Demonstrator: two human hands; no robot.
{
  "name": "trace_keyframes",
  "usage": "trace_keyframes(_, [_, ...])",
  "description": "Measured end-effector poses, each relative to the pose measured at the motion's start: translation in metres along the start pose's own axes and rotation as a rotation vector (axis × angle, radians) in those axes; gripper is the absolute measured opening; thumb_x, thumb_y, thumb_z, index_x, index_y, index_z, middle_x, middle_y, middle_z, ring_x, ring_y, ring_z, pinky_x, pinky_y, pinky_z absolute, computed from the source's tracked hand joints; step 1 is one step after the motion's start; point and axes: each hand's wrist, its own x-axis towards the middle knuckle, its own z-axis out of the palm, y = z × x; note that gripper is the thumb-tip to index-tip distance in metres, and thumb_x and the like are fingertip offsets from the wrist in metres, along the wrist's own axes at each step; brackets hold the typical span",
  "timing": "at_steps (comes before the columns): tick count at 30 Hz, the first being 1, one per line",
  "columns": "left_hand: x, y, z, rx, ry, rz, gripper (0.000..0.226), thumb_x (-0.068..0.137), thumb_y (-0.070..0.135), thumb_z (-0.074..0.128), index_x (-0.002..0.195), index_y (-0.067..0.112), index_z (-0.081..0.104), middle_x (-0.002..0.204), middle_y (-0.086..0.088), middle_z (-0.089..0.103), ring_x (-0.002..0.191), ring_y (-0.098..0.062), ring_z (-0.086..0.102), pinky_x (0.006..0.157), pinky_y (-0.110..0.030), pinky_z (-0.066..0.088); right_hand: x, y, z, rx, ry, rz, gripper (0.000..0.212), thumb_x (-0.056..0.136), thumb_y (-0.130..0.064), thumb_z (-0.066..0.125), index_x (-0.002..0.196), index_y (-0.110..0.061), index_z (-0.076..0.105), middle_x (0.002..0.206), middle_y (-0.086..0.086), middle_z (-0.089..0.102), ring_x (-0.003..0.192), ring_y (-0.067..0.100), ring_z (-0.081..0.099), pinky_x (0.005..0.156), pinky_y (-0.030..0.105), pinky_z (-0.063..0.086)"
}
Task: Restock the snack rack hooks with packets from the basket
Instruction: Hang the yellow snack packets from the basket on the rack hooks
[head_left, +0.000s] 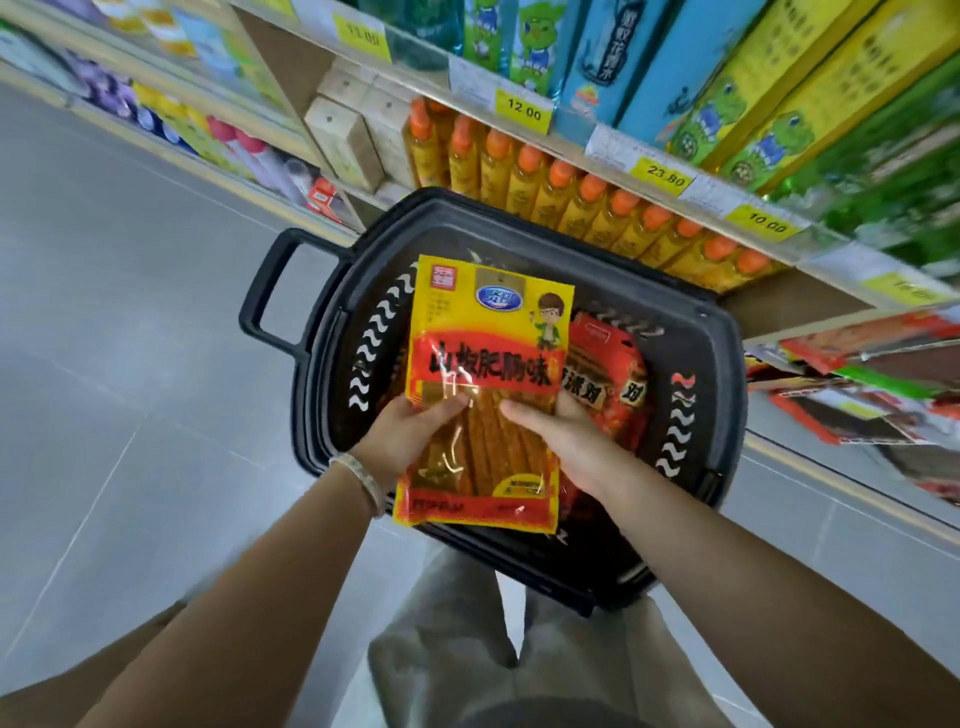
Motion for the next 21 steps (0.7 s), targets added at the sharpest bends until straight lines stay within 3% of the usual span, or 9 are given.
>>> trace_keyframes(2, [0.0,-0.006,-0.019,-0.062,0.187,0.066,0.011,0.084,0.032,0.069,0.091,0.024,0.07,0.086,0.003,0.075,0.082,-0.02,0.071,0.077,-0.036,0.057,0.016,-0.008,0.016,0.027,0.026,0.023,0.069,0.07,-0.068,0.065,0.127,-0.029,0.054,0.127,-0.015,0.054,0.113,0.008,0.05,0.101,0.037,0.039])
trace_keyframes(5, [0.001,-0.022,-0.055,0.08,0.388,0.068,0.008,0.085,0.038,0.066,0.087,0.03,0.067,0.088,0.003,0.072,0.087,-0.022,0.068,0.083,-0.044,0.055,0.05,-0.009,0.021,0.037,0.336,0.007,0.041,0.092,-0.044,0.054,0.12,-0.014,0.057,0.108,-0.001,0.063,0.091,0.012,0.061,0.078,0.027,0.051])
trace_keyframes(7, [0.001,-0.035,-0.074,0.112,0.457,0.015,0.005,0.084,0.038,0.066,0.083,0.033,0.065,0.089,0.002,0.071,0.088,-0.024,0.067,0.085,-0.047,0.054,0.072,-0.008,0.022,-0.071,0.447,0.044,0.044,0.094,-0.038,0.052,0.126,-0.008,0.054,0.117,0.006,0.063,0.103,0.022,0.061,0.091,0.038,0.051])
trace_keyframes(9, [0.004,-0.045,-0.084,0.087,0.475,-0.03,0.006,0.084,0.037,0.067,0.081,0.034,0.063,0.093,-0.002,0.07,0.089,-0.027,0.067,0.086,-0.049,0.054,0.095,-0.008,0.024,-0.178,0.471,0.09,0.046,0.095,-0.038,0.049,0.129,-0.006,0.053,0.127,0.01,0.058,0.113,0.027,0.056,0.102,0.044,0.043])
trace_keyframes(11, [0.008,-0.053,-0.087,0.057,0.465,-0.046,0.005,0.083,0.038,0.067,0.082,0.034,0.064,0.096,-0.003,0.071,0.091,-0.027,0.067,0.087,-0.049,0.053,0.115,-0.007,0.03,-0.272,0.469,0.146,0.05,0.095,-0.041,0.049,0.127,-0.003,0.054,0.121,0.012,0.058,0.105,0.024,0.056,0.099,0.041,0.045])
trace_keyframes(14, [0.013,-0.059,-0.088,-0.011,0.451,-0.035,0.01,0.081,0.04,0.069,0.09,0.034,0.066,0.097,0.003,0.072,0.093,-0.023,0.067,0.088,-0.047,0.053,0.137,-0.002,0.042,-0.325,0.535,0.185,0.06,0.085,-0.047,0.061,0.122,-0.001,0.054,0.122,0.017,0.059,0.109,0.031,0.058,0.093,0.039,0.047])
trace_keyframes(17, [0.015,-0.063,-0.09,-0.058,0.449,-0.044,0.009,0.081,0.04,0.07,0.088,0.035,0.067,0.093,0.008,0.072,0.091,-0.018,0.068,0.087,-0.045,0.054,0.146,0.005,0.049,-0.29,0.633,0.159,0.039,0.082,-0.041,0.068,0.101,-0.006,0.061,0.105,0.016,0.065,0.099,0.033,0.063,0.076,0.032,0.044])
trace_keyframes(19, [0.013,-0.063,-0.09,-0.078,0.447,-0.041,0.007,0.081,0.041,0.07,0.086,0.036,0.066,0.092,0.01,0.072,0.09,-0.017,0.068,0.087,-0.044,0.054,0.146,0.007,0.049,-0.317,0.627,0.108,0.025,0.086,-0.032,0.065,0.095,-0.01,0.059,0.102,0.017,0.066,0.097,0.035,0.063,0.08,0.035,0.048])
trace_keyframes(21, [0.01,-0.06,-0.089,-0.089,0.433,-0.033,0.006,0.083,0.041,0.068,0.086,0.036,0.066,0.095,0.007,0.072,0.092,-0.019,0.067,0.088,-0.045,0.054,0.139,0.009,0.046,-0.304,0.614,0.075,0.025,0.089,-0.024,0.063,0.107,-0.007,0.059,0.104,0.015,0.065,0.094,0.033,0.064,0.088,0.045,0.052])
